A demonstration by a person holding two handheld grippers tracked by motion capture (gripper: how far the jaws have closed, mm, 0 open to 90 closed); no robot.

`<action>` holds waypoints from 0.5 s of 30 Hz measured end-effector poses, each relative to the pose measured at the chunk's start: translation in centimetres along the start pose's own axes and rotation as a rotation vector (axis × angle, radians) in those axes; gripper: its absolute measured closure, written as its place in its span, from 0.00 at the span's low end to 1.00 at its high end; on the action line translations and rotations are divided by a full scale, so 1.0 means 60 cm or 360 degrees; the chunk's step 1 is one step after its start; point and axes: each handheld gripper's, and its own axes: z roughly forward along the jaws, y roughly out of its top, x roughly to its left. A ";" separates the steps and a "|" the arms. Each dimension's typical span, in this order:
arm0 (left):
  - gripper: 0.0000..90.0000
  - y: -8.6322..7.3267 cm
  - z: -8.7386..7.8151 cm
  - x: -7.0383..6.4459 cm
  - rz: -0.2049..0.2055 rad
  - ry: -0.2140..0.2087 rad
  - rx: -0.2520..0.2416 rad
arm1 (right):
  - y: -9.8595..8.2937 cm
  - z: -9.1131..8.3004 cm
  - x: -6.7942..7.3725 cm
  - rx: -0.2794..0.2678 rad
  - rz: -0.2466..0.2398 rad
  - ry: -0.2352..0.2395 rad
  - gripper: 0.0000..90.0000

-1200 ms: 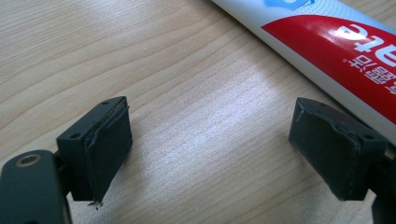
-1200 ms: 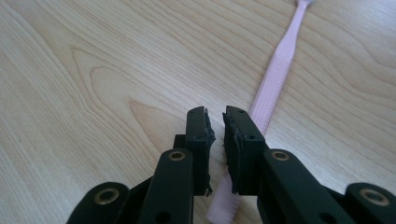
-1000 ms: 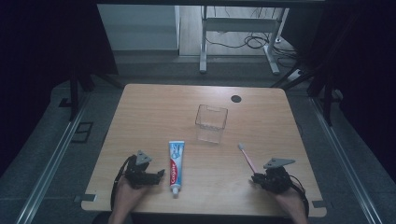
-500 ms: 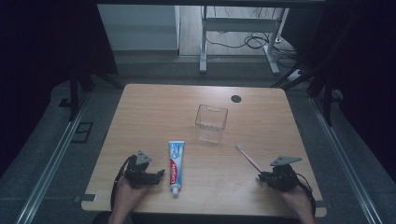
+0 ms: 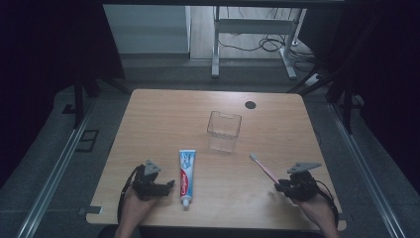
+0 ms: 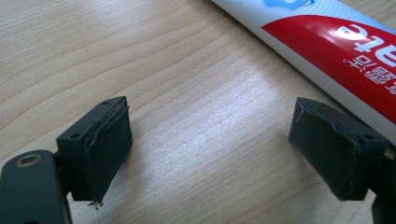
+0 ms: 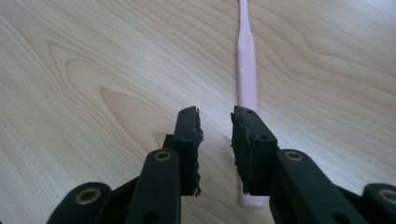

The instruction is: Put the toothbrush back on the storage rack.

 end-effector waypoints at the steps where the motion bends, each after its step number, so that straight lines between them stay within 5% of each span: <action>1: 0.15 0.000 0.000 0.000 0.0000 0.0000 0.0000 | 0.000 0.000 0.000 0.0000 0.0000 0.0000 0.76; 15: 0.15 0.000 0.000 0.000 -0.0001 -0.0001 -0.0001 | 0.055 0.007 -0.014 0.0153 -0.0024 -0.0033 0.69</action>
